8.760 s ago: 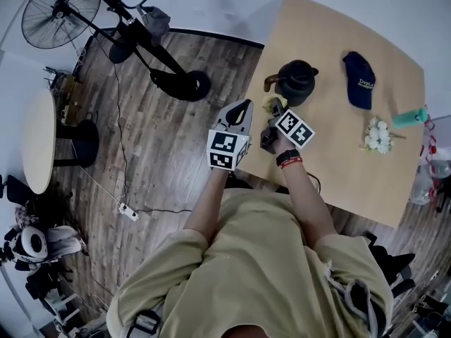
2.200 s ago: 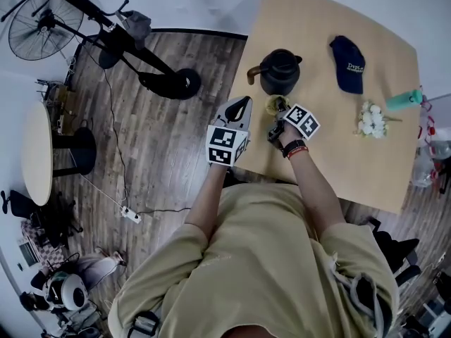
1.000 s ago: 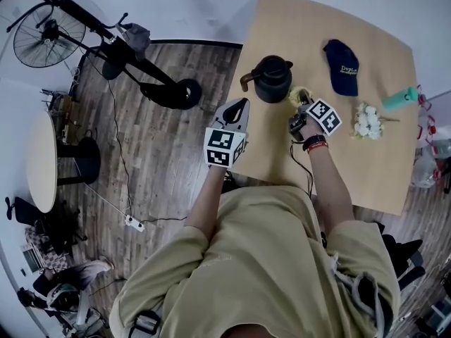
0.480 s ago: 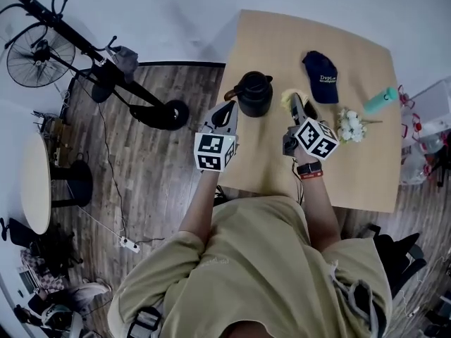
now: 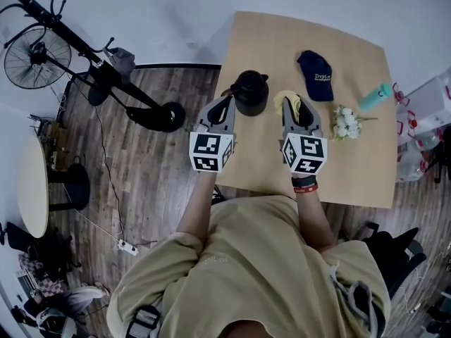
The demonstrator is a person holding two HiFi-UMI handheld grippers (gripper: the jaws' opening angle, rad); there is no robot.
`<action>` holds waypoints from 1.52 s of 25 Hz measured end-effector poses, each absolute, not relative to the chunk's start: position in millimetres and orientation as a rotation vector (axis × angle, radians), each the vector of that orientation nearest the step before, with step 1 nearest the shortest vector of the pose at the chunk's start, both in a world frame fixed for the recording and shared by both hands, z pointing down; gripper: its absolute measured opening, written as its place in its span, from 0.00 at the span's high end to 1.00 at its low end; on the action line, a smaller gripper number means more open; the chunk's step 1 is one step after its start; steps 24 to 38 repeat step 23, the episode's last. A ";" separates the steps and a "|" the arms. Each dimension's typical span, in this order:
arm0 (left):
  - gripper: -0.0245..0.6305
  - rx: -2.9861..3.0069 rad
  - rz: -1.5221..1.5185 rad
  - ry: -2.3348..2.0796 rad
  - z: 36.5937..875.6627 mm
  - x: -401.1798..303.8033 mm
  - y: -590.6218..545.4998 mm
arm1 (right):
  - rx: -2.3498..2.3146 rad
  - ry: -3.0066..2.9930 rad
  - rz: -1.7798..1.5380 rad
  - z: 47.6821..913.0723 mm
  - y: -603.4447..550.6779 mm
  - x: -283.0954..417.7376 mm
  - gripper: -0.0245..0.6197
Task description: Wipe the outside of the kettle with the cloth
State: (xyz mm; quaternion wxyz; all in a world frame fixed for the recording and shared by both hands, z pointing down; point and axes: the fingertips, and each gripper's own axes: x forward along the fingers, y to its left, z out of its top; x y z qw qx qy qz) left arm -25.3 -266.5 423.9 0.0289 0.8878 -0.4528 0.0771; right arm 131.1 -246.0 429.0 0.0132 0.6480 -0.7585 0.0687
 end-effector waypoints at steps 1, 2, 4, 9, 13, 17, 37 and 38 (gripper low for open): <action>0.93 2.739 0.234 -1.397 423.0 -25.6 -266.2 | 2.016 -2.356 0.212 428.7 -245.1 130.0 0.77; 0.93 2.738 0.231 -1.398 422.5 -25.9 -265.6 | 2.014 -2.351 0.215 429.1 -244.2 129.1 0.77; 0.93 2.737 0.225 -1.401 422.3 -25.8 -263.3 | 2.011 -2.344 0.229 431.4 -241.8 128.3 0.77; 0.93 2.729 0.228 -1.422 422.8 -23.8 -259.8 | 2.003 -2.346 0.266 434.2 -237.1 130.6 0.77; 0.93 2.717 0.246 -1.422 430.1 -23.4 -256.5 | 1.981 -2.350 0.320 443.8 -232.8 132.2 0.77; 0.93 2.709 0.288 -1.383 445.7 -14.2 -251.1 | 1.920 -2.346 0.334 456.8 -227.3 140.6 0.77; 0.93 2.696 0.418 -1.352 491.3 -0.5 -260.6 | 1.745 -2.385 0.318 490.8 -240.0 161.0 0.77; 0.93 2.696 0.418 -1.352 491.3 -0.5 -260.6 | 1.745 -2.385 0.318 490.8 -240.0 161.0 0.77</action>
